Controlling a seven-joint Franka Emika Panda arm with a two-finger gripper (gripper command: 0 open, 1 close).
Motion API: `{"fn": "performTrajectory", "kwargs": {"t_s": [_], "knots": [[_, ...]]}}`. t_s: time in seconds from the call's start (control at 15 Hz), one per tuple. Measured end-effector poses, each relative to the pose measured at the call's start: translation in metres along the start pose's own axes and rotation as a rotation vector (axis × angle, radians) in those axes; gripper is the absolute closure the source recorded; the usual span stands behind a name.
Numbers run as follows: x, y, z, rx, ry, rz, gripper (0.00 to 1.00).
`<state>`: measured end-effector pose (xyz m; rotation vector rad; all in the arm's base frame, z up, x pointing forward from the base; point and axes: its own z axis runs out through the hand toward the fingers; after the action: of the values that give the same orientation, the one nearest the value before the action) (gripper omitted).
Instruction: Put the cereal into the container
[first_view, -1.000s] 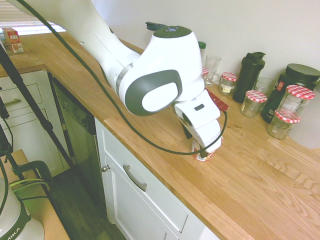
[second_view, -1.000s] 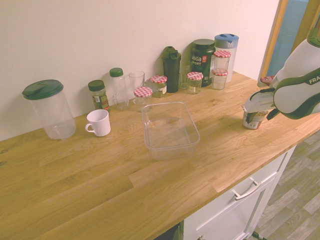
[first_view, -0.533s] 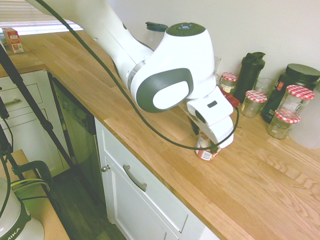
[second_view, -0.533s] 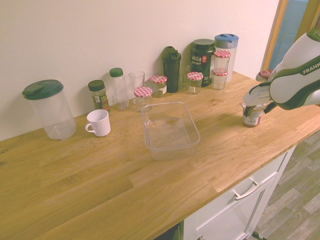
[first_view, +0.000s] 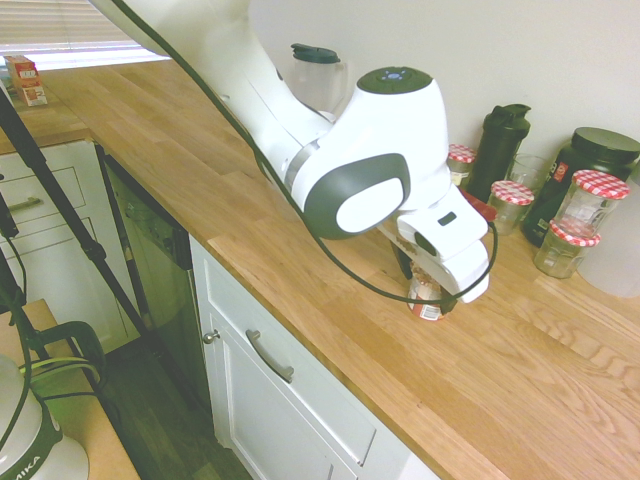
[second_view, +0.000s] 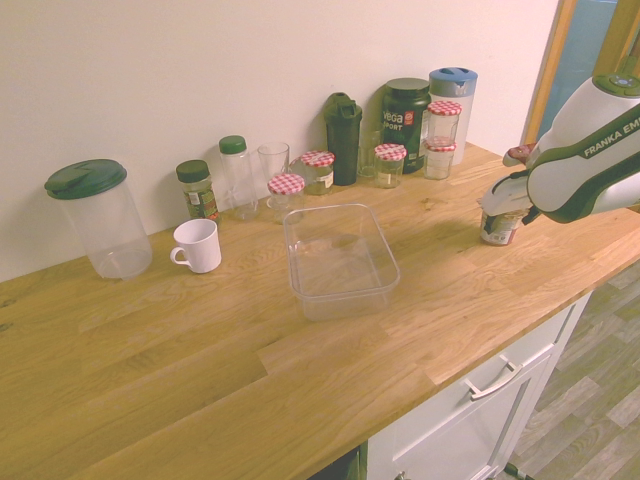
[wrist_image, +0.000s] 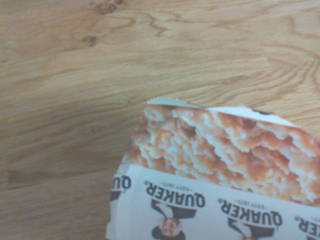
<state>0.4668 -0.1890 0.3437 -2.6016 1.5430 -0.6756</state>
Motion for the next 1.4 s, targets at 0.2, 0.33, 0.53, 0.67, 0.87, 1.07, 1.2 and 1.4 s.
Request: {"fn": "performTrajectory", "kwargs": {"t_s": [0.2, 0.33, 0.53, 0.67, 0.87, 1.07, 1.2, 1.4], "knots": [[0.006, -0.004, 0.011, 0.010, 0.008, -0.052, 0.00], [0.006, -0.006, 0.015, 0.034, 0.024, -0.087, 0.00], [0.004, -0.013, 0.017, 0.058, 0.019, -0.140, 1.00], [0.006, -0.013, 0.018, 0.073, 0.040, -0.169, 1.00], [0.007, -0.010, 0.022, 0.078, 0.044, -0.182, 1.00], [0.008, -0.010, 0.022, 0.083, 0.043, -0.183, 1.00], [0.008, -0.012, 0.021, 0.090, 0.045, -0.191, 1.00], [0.008, -0.014, 0.020, 0.094, 0.049, -0.197, 1.00]]}}
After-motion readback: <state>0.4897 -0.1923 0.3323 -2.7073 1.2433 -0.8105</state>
